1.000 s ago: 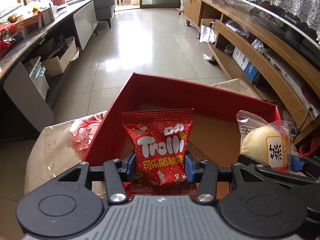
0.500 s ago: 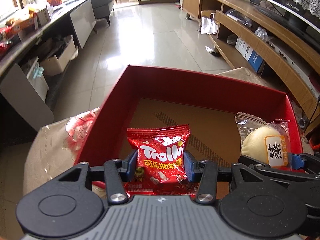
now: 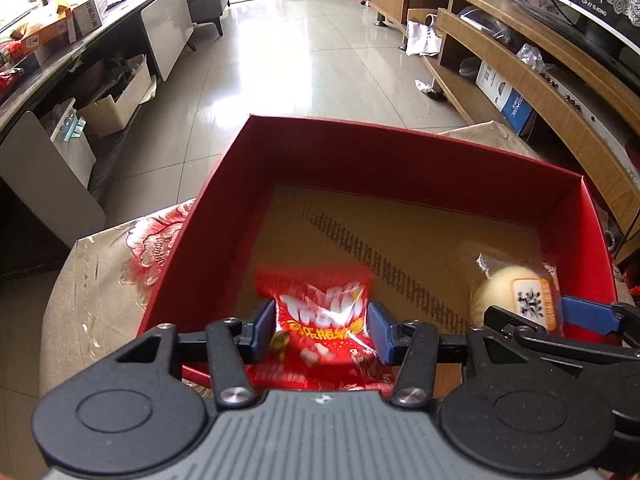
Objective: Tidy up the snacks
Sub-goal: 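Lower and release the Trolli bag with left tool while right tool releases the cake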
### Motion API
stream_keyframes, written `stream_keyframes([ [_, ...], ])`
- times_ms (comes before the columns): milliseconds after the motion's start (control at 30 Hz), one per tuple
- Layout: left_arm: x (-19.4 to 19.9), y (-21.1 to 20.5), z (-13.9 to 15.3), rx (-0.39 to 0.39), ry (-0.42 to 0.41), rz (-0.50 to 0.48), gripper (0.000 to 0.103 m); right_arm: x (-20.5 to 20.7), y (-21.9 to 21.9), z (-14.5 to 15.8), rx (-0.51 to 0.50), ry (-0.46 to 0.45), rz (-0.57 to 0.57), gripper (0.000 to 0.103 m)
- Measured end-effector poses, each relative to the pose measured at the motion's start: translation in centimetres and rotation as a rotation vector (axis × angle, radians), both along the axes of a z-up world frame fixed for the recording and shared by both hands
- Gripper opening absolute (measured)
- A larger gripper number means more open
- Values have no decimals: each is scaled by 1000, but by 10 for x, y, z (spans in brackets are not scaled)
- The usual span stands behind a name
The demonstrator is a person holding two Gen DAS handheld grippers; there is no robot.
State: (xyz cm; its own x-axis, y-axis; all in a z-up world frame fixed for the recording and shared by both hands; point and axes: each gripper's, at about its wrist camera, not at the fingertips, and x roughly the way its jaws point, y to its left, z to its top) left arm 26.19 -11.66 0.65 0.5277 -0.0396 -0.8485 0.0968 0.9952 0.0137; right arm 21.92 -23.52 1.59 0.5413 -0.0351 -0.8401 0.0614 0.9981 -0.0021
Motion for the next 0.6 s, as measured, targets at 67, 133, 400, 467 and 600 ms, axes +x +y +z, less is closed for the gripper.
stream_keyframes([
  [67,0,1,1,-2,-3,1,47,-1,-1,1,4,-5,-1,69],
  [133,-1,2,3,-7,-4,3,47,-1,-2,2,5,-8,-3,69],
  [400,-11,14,19,-45,-18,11,49,-11,2,16,0,-53,4,72],
  [467,-17,18,25,-54,-21,7,51,-17,2,22,2,-67,7,73],
  [600,-32,26,33,-70,-25,2,53,-32,6,30,-3,-85,15,74],
])
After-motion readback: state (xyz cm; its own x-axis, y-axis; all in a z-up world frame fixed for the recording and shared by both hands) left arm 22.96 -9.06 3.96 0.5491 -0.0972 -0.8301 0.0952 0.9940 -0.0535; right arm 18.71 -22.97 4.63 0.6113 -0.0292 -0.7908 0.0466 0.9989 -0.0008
